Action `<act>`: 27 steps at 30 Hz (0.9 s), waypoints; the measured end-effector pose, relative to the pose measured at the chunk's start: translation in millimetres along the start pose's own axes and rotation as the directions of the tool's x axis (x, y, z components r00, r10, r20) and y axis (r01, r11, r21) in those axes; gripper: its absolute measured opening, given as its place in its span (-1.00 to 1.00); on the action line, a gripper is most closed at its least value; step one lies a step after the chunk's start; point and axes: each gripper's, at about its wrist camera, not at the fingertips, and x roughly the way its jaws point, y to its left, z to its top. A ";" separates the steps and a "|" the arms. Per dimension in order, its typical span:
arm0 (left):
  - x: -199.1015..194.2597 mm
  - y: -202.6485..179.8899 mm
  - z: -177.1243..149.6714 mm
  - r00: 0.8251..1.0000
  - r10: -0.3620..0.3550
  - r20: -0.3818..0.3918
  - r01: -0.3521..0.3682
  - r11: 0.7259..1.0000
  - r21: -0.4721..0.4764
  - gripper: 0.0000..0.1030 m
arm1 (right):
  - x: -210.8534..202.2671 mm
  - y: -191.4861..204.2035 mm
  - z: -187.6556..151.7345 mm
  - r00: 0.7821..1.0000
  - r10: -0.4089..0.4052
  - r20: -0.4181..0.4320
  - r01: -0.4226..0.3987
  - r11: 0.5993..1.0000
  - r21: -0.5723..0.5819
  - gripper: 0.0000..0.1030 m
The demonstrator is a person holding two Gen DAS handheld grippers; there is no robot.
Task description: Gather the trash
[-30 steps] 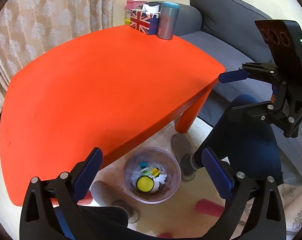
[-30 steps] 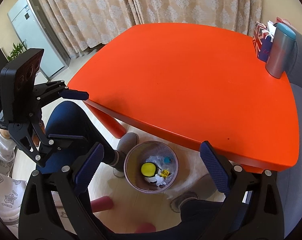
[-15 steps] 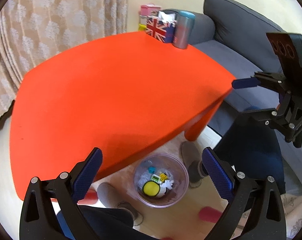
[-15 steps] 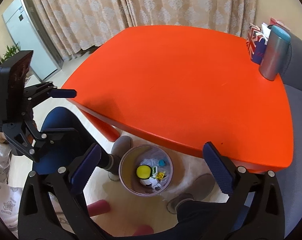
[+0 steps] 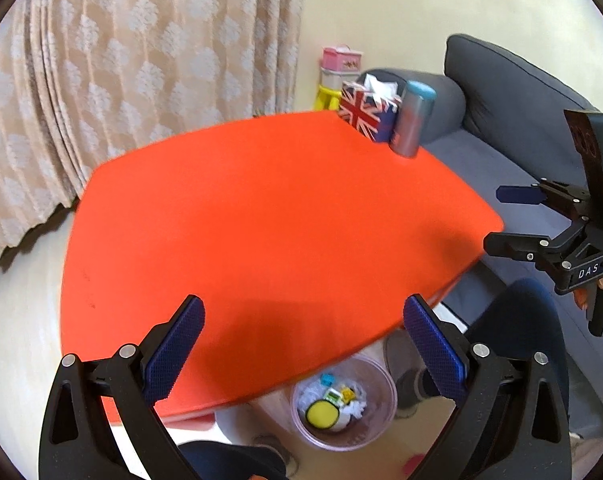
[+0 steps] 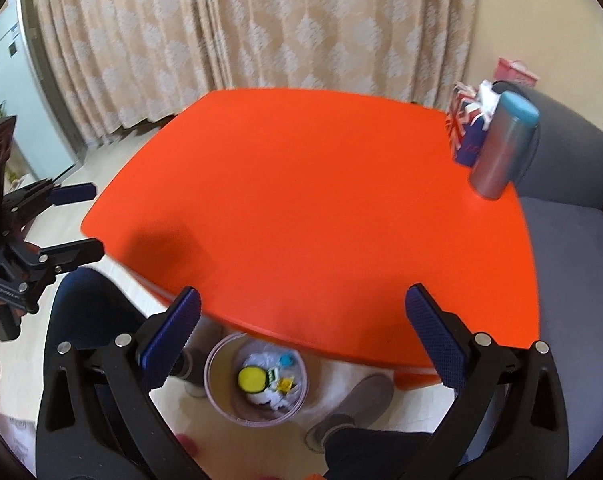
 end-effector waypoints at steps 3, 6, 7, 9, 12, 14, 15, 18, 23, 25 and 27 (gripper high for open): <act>-3.5 2.9 8.3 1.000 0.005 0.025 -0.005 1.000 -0.009 0.86 | -3.1 -4.4 10.4 0.999 -0.037 0.026 0.037 0.999 0.014 0.94; -7.1 7.0 15.7 0.999 0.021 0.043 -0.019 0.999 -0.029 0.86 | -5.8 -6.2 19.9 0.996 -0.078 0.048 0.077 0.997 0.019 0.94; -8.1 8.0 18.3 0.999 0.023 0.049 -0.021 0.999 -0.037 0.86 | -6.9 -7.2 22.8 0.995 -0.085 0.054 0.084 0.996 0.024 0.94; -9.1 9.8 21.0 0.998 0.032 0.054 -0.030 0.998 -0.048 0.86 | -8.2 -8.0 27.5 0.994 -0.085 0.064 0.083 0.996 0.030 0.94; -10.4 11.0 23.7 0.997 0.050 0.065 -0.047 0.997 -0.053 0.87 | -8.9 -8.9 32.3 0.993 -0.086 0.076 0.083 0.996 0.030 0.94; -10.4 12.1 26.2 0.996 0.052 0.067 -0.048 0.997 -0.061 0.88 | -8.4 -8.3 34.3 0.993 -0.085 0.078 0.083 0.996 0.030 0.94; -10.3 12.6 27.4 0.995 0.069 0.068 -0.064 0.996 -0.065 0.88 | -8.2 -8.4 34.8 0.993 -0.085 0.077 0.083 0.996 0.031 0.94; -9.3 14.4 29.9 0.991 0.117 0.064 -0.112 0.991 -0.076 0.88 | -7.8 -8.3 35.7 0.994 -0.081 0.080 0.078 0.996 0.034 0.94; -6.2 15.6 33.1 0.990 0.135 0.047 -0.131 0.988 -0.078 0.88 | -7.7 -8.2 38.2 0.994 -0.077 0.082 0.075 0.997 0.034 0.94; -6.1 16.1 32.9 0.990 0.131 0.046 -0.127 0.988 -0.085 0.88 | -8.2 -6.2 38.6 0.994 -0.077 0.083 0.075 0.997 0.033 0.94; -6.1 17.4 32.7 0.991 0.128 0.046 -0.124 0.988 -0.093 0.88 | -7.8 -5.7 39.3 0.994 -0.077 0.082 0.074 0.997 0.033 0.94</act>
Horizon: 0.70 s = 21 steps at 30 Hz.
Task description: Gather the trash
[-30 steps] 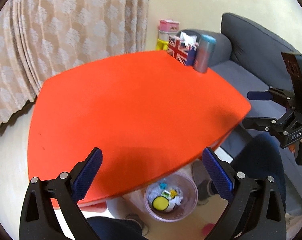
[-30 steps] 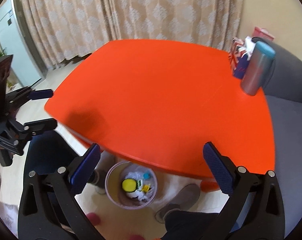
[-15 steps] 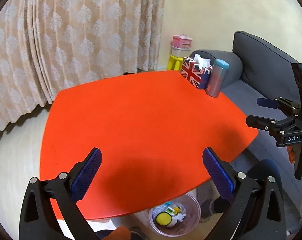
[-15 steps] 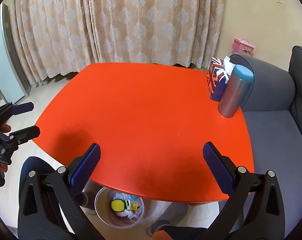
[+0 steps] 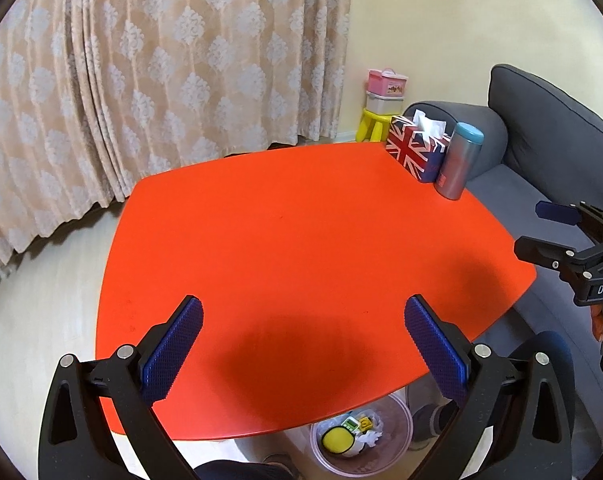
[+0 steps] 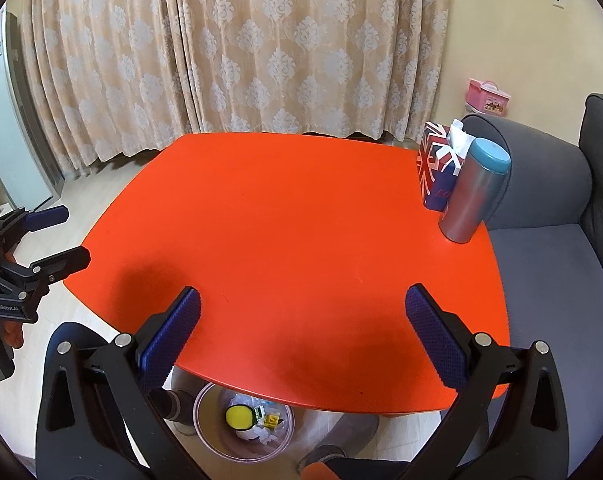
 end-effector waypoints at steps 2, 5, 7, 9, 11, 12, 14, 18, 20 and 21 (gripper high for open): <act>-0.4 0.3 -0.8 1.000 -0.004 0.003 0.004 1.000 -0.002 0.88 | 0.1 1.7 1.6 1.000 0.002 0.000 -0.002 1.000 0.000 0.94; -1.1 0.3 -0.7 1.000 0.000 0.011 0.000 1.000 -0.005 0.88 | -0.3 1.3 0.4 1.000 0.001 0.000 -0.001 1.000 0.000 0.94; -1.4 1.1 -0.6 1.000 -0.009 0.016 0.009 1.000 -0.012 0.88 | -0.1 1.6 0.9 1.000 0.000 -0.001 0.000 1.000 0.001 0.94; -1.1 0.9 -0.9 1.000 -0.014 0.015 0.014 1.000 -0.015 0.88 | -0.1 1.6 1.2 1.000 0.001 0.000 -0.001 1.000 0.002 0.94; -1.0 0.8 -1.0 1.000 -0.014 0.015 0.014 1.000 -0.014 0.88 | -1.4 2.9 0.3 1.000 0.000 0.001 0.000 1.000 0.001 0.94; -1.0 0.9 -1.0 1.000 -0.014 0.016 0.014 1.000 -0.015 0.88 | -1.3 3.1 0.6 1.000 0.000 0.001 0.000 1.000 0.002 0.94; -1.2 0.7 -1.2 1.000 -0.014 0.016 0.014 1.000 -0.016 0.88 | -1.2 2.6 0.2 1.000 0.001 0.000 -0.001 1.000 0.001 0.94; -1.1 0.9 -1.3 1.000 -0.013 0.016 0.014 1.000 -0.015 0.88 | -1.1 2.7 0.7 1.000 0.001 0.000 -0.001 1.000 0.002 0.94; -1.1 0.7 -1.4 1.000 -0.015 0.016 0.015 1.000 -0.014 0.88 | -1.1 3.2 1.0 1.000 0.001 0.001 -0.001 1.000 0.003 0.94; -1.2 0.8 -1.5 1.000 -0.014 0.015 0.014 1.000 -0.014 0.88 | -1.0 2.5 0.5 1.000 0.001 0.001 -0.001 1.000 0.001 0.94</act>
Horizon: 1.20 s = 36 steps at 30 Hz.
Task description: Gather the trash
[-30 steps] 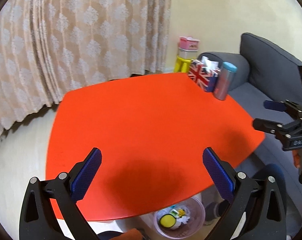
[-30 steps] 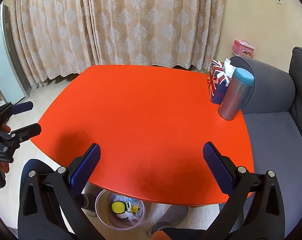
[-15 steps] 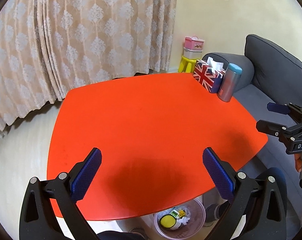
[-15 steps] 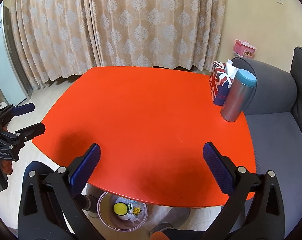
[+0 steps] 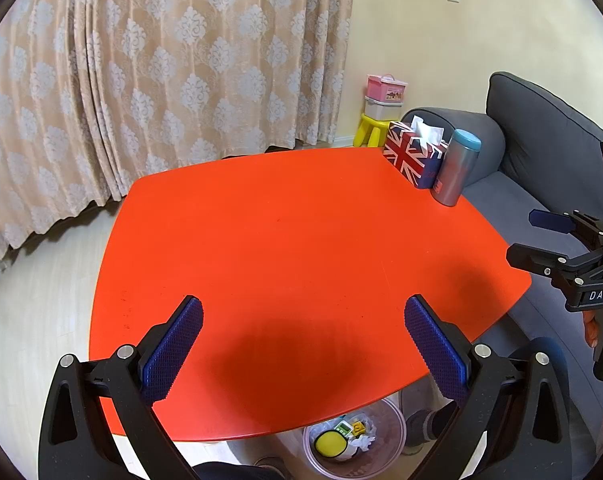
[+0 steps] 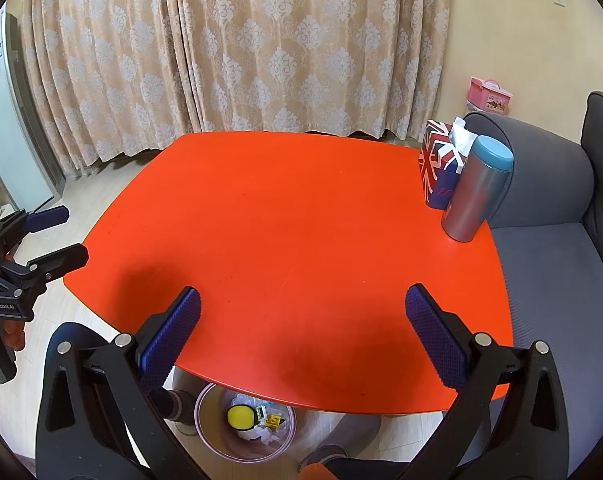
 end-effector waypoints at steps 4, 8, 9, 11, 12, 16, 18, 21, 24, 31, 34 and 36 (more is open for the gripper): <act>0.1 -0.3 0.0 1.000 0.000 0.001 0.000 1.000 0.000 0.88 | 0.2 0.1 0.4 1.000 0.000 0.000 0.000 1.000 0.001 0.94; 0.1 -1.7 -1.3 1.000 -0.006 0.001 0.006 1.000 0.001 0.88 | 0.4 0.0 0.7 1.000 0.000 -0.001 0.000 1.000 0.000 0.94; 0.3 -2.1 -1.4 1.000 -0.007 0.001 0.007 1.000 0.002 0.88 | 0.2 -0.7 0.1 1.000 0.000 0.000 0.000 1.000 0.001 0.94; 0.2 -2.7 -1.5 1.000 -0.006 0.001 0.006 1.000 0.003 0.88 | 0.3 -0.9 0.0 1.000 0.000 0.000 0.000 1.000 0.001 0.94; 0.1 -3.0 -1.6 1.000 -0.007 0.002 0.007 1.000 0.004 0.88 | 0.3 -0.8 0.3 1.000 0.000 0.000 0.000 1.000 0.001 0.94; -0.1 -3.6 -1.5 1.000 -0.009 0.003 0.009 1.000 0.006 0.88 | 0.6 -0.9 0.5 1.000 0.001 0.000 -0.001 1.000 0.002 0.94; -0.1 -4.7 -1.3 1.000 -0.008 0.003 0.008 1.000 0.008 0.88 | 0.6 -1.5 0.1 1.000 0.000 -0.001 0.000 1.000 0.001 0.94; -0.4 -4.6 -0.8 1.000 -0.009 0.003 0.009 1.000 0.009 0.88 | 0.5 -0.3 0.5 1.000 0.000 -0.001 0.000 1.000 0.002 0.94; -0.8 -5.2 -0.6 1.000 -0.012 0.003 0.012 1.000 0.010 0.88 | 0.7 -0.4 0.8 1.000 0.001 -0.001 -0.001 1.000 0.002 0.94; -0.7 -6.0 -0.4 1.000 -0.011 0.003 0.011 1.000 0.010 0.88 | 1.4 -0.2 1.2 1.000 0.001 -0.001 -0.001 1.000 0.001 0.94; -0.7 -6.3 -0.5 1.000 -0.012 0.001 0.012 1.000 0.010 0.88 | 1.5 -0.2 1.2 1.000 0.001 -0.002 -0.001 1.000 0.002 0.94; 0.4 -7.8 0.0 1.000 -0.013 -0.001 0.013 1.000 0.009 0.88 | 1.4 -0.7 0.9 1.000 0.000 -0.002 0.000 1.000 0.002 0.94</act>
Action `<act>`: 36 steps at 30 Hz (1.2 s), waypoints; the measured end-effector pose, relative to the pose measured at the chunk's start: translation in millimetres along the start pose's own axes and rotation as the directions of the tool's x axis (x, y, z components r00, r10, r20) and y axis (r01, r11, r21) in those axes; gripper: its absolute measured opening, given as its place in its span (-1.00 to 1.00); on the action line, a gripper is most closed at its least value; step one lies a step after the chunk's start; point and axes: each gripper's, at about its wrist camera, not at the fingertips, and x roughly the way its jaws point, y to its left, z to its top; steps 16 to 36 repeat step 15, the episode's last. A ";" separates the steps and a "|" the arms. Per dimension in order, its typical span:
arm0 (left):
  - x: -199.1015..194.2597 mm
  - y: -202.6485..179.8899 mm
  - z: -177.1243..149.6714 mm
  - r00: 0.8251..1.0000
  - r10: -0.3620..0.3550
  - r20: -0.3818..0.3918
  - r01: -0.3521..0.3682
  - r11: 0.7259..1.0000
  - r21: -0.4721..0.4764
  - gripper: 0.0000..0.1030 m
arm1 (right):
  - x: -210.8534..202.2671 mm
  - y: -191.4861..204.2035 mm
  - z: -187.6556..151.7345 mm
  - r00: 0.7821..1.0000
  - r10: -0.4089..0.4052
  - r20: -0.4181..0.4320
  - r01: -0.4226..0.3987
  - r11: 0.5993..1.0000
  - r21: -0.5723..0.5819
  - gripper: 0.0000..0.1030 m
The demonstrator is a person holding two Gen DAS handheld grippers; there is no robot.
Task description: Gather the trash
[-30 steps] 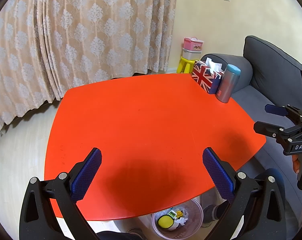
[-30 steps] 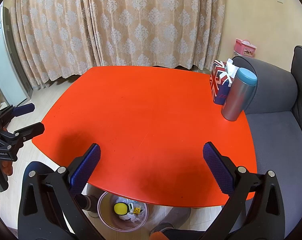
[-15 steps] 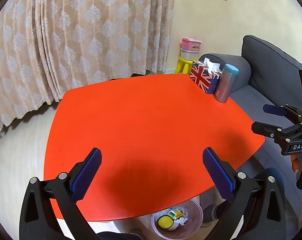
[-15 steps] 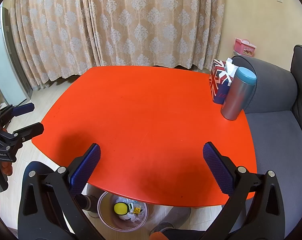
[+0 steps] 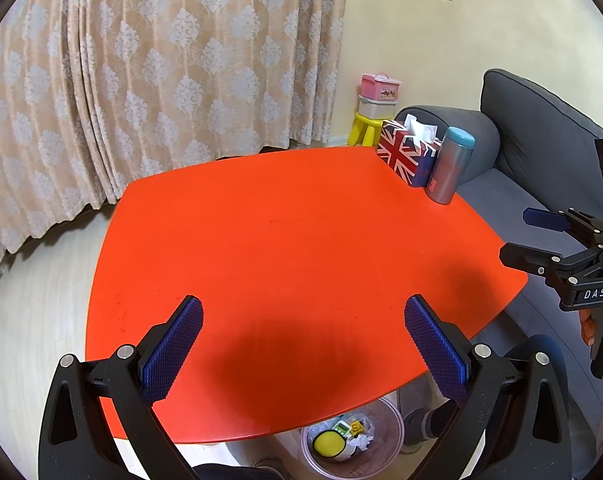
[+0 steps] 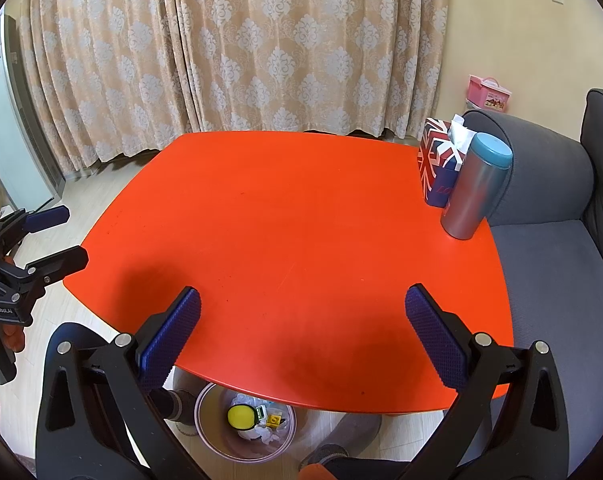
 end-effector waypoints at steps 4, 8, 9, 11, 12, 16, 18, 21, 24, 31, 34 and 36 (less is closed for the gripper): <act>1.0 -0.2 0.6 1.000 0.000 0.000 0.000 1.000 0.003 0.88 | 0.0 -0.4 -0.3 1.000 0.000 0.000 0.000 1.000 0.001 0.94; 3.0 -0.7 0.6 1.000 0.008 -0.004 -0.008 1.000 0.008 0.88 | 0.0 -0.6 -0.2 1.000 0.001 0.000 -0.001 1.000 0.000 0.94; 3.4 -0.8 0.5 1.000 0.012 -0.004 -0.012 1.000 0.012 0.88 | 0.0 -0.6 0.0 1.000 0.001 0.000 -0.001 1.000 0.001 0.94; 2.7 -0.5 0.0 1.000 0.017 0.000 -0.017 1.000 0.018 0.88 | 0.0 -0.6 -0.1 1.000 0.000 0.001 0.000 1.000 0.002 0.94; 2.6 -0.6 -0.1 1.000 0.018 0.002 -0.018 1.000 0.020 0.88 | 0.1 -0.4 0.2 1.000 0.001 0.000 -0.001 1.000 0.002 0.94; 2.6 -0.9 -0.2 1.000 0.024 0.007 -0.024 0.999 0.027 0.88 | 0.2 0.2 -0.6 1.000 0.001 0.000 -0.001 1.000 0.002 0.94; 2.6 -0.9 -0.2 1.000 0.024 0.007 -0.024 0.999 0.027 0.88 | 0.2 0.2 -0.6 1.000 0.001 0.000 -0.001 1.000 0.002 0.94; 2.6 -0.9 -0.2 1.000 0.024 0.007 -0.024 0.999 0.027 0.88 | 0.2 0.2 -0.6 1.000 0.001 0.000 -0.001 1.000 0.002 0.94; 2.6 -0.9 -0.2 1.000 0.024 0.007 -0.024 0.999 0.027 0.88 | 0.2 0.2 -0.6 1.000 0.001 0.000 -0.001 1.000 0.002 0.94; 2.6 -0.9 -0.2 1.000 0.024 0.007 -0.024 0.999 0.027 0.88 | 0.2 0.2 -0.6 1.000 0.001 0.000 -0.001 1.000 0.002 0.94; 2.6 -0.9 -0.2 1.000 0.024 0.007 -0.024 0.999 0.027 0.88 | 0.2 0.2 -0.6 1.000 0.001 0.000 -0.001 1.000 0.002 0.94; 2.6 -0.9 -0.2 1.000 0.024 0.007 -0.024 0.999 0.027 0.88 | 0.2 0.2 -0.6 1.000 0.001 0.000 -0.001 1.000 0.002 0.94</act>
